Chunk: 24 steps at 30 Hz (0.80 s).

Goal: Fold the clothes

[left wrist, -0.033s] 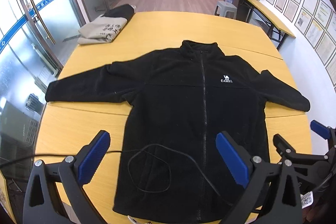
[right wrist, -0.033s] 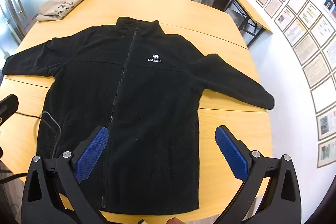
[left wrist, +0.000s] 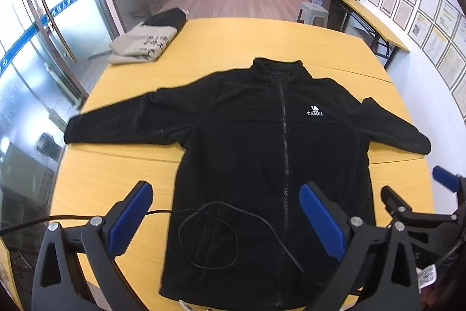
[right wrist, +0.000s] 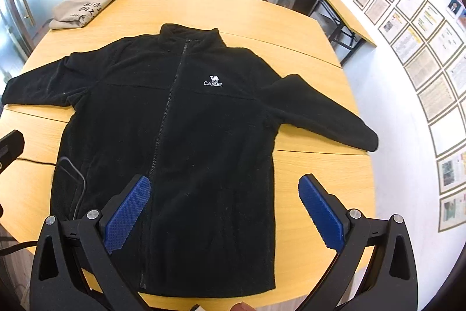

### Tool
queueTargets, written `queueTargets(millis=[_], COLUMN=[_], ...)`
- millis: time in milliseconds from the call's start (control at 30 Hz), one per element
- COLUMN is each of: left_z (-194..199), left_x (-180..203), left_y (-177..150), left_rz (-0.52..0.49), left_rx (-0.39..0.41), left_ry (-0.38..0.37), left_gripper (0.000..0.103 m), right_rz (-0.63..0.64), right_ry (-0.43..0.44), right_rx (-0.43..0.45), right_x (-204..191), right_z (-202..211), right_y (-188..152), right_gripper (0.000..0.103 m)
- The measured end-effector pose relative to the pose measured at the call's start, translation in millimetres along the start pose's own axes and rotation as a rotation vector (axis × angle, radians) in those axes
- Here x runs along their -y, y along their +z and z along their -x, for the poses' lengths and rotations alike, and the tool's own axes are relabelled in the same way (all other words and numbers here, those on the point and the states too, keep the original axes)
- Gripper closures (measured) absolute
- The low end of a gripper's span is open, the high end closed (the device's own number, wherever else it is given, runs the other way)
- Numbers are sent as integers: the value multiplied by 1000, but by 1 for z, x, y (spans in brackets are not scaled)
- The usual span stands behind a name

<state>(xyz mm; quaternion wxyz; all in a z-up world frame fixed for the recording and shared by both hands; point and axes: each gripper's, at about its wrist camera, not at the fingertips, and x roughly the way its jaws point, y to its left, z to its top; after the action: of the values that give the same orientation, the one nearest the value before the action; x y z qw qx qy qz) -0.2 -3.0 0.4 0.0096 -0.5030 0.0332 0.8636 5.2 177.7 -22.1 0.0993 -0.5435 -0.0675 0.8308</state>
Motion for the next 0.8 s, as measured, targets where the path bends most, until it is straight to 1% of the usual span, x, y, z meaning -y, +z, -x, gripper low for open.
queueTargets(millis=[167, 233, 267, 367, 467, 600, 667, 800], left_z=[1, 1, 1, 1, 0, -1, -4, -9], left_x=[-8, -11, -12, -17, -21, -24, -25, -22], left_y=[0, 1, 1, 4, 8, 9, 8, 10], left_rz=[-38, -53, -60, -56, -51, -51, -51, -54], left_rx=[63, 88, 101, 95, 89, 97, 87, 61], left_ry=[15, 22, 25, 12, -2, 10, 15, 14], left_gripper=[0, 0, 0, 0, 0, 0, 0, 0], right_rz=[9, 6, 3, 0, 3, 8, 16, 17], right_ry=[5, 10, -10, -35, -33, -39, -47, -43], right_rx=[22, 28, 20, 4, 32, 16, 2, 0], right_x=[-13, -7, -9, -17, -15, -22, -26, -11], right_z=[3, 1, 6, 16, 21, 25, 24, 13], right_y=[0, -3, 1, 11, 3, 7, 9, 14], right_gripper=[0, 0, 0, 0, 0, 0, 0, 0])
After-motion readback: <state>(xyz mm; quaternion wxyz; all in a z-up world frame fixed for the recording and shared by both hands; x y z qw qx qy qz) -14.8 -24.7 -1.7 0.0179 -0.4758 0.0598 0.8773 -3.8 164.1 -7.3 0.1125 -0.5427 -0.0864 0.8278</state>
